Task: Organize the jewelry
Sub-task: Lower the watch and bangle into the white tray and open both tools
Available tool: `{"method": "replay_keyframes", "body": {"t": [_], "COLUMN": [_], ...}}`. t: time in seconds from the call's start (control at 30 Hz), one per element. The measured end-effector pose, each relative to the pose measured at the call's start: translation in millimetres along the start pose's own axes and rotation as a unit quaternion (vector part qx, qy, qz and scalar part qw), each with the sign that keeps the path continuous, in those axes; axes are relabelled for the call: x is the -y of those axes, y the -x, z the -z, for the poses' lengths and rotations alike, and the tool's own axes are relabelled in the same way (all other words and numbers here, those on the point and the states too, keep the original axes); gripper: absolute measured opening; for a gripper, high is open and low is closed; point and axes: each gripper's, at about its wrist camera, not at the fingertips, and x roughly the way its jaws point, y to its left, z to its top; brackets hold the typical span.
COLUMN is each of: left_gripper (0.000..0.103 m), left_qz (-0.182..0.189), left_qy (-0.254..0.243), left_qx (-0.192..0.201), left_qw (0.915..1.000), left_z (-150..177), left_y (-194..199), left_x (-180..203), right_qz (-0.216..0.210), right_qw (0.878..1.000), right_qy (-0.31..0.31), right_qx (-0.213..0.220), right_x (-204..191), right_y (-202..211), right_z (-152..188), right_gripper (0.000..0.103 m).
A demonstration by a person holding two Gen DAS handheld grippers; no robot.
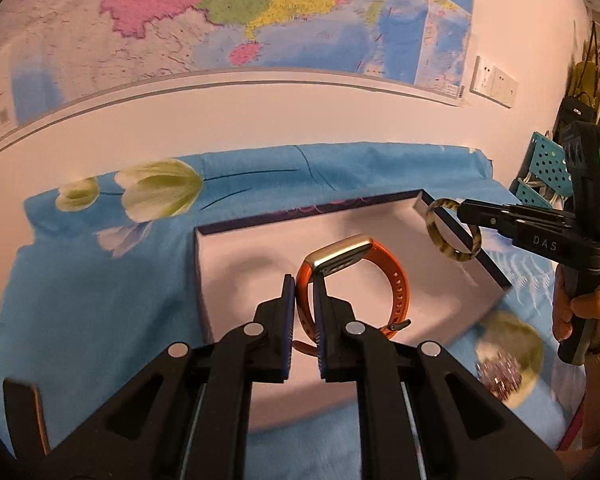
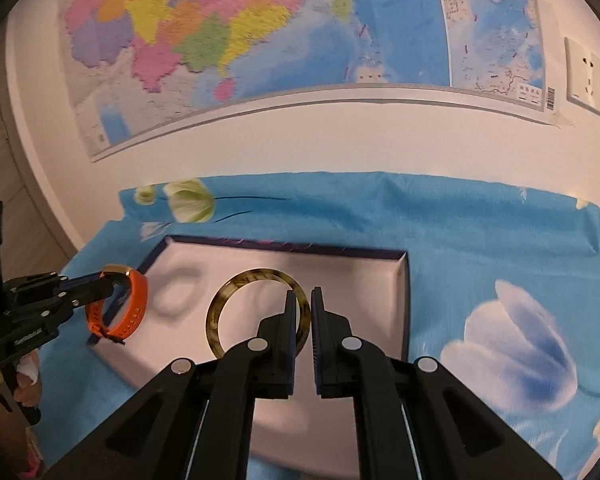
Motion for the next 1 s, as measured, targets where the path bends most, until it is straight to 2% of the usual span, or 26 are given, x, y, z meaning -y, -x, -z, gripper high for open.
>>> {"method": "replay_keyframes", "body": {"t": [0.13,0.4,0.6,0.83,0.87,0.93,1.0], "left_gripper": [0.01,0.01,0.01,0.008,0.009,0.016,0.023], "left_qz": [-0.004,-0.015,-0.017,-0.024,-0.022,-0.03,-0.037], "left_qy": [-0.003,-0.001,-0.004,0.004,0.009,0.015,0.023], "left_qx": [-0.014,-0.066,-0.086,-0.139,-0.144,-0.143,-0.127], "left_qw": [0.9999,0.9977,0.9962,0.99,0.9893,0.9891,0.9909], "left_z": [-12.9,-24.8,-30.0,-38.1,-38.8,-39.2,-39.1], "left_y": [-26.9,-81.0,-98.2,-122.4,-124.7,-124.5,-117.2], "left_x": [-4.3,-15.8,-19.0,-24.5,-26.5,-28.9,-31.3], "right_qz": [0.008,0.032,0.043,0.052,0.053,0.053,0.057], "right_qw": [1.0,0.998,0.994,0.991,0.991,0.991,0.994], "right_qy": [-0.008,-0.01,-0.014,-0.026,-0.031,-0.036,-0.03], "right_qx": [-0.016,-0.06,-0.099,-0.119,-0.118,-0.114,-0.092], "right_x": [8.0,14.4,17.1,21.2,22.5,24.2,22.3], "right_y": [-25.0,-65.4,-87.2,-95.3,-94.5,-93.0,-81.9], "right_z": [-10.9,-19.5,-23.8,-24.2,-23.9,-24.1,-22.9], "right_gripper": [0.006,0.006,0.006,0.006,0.007,0.017,0.019]}}
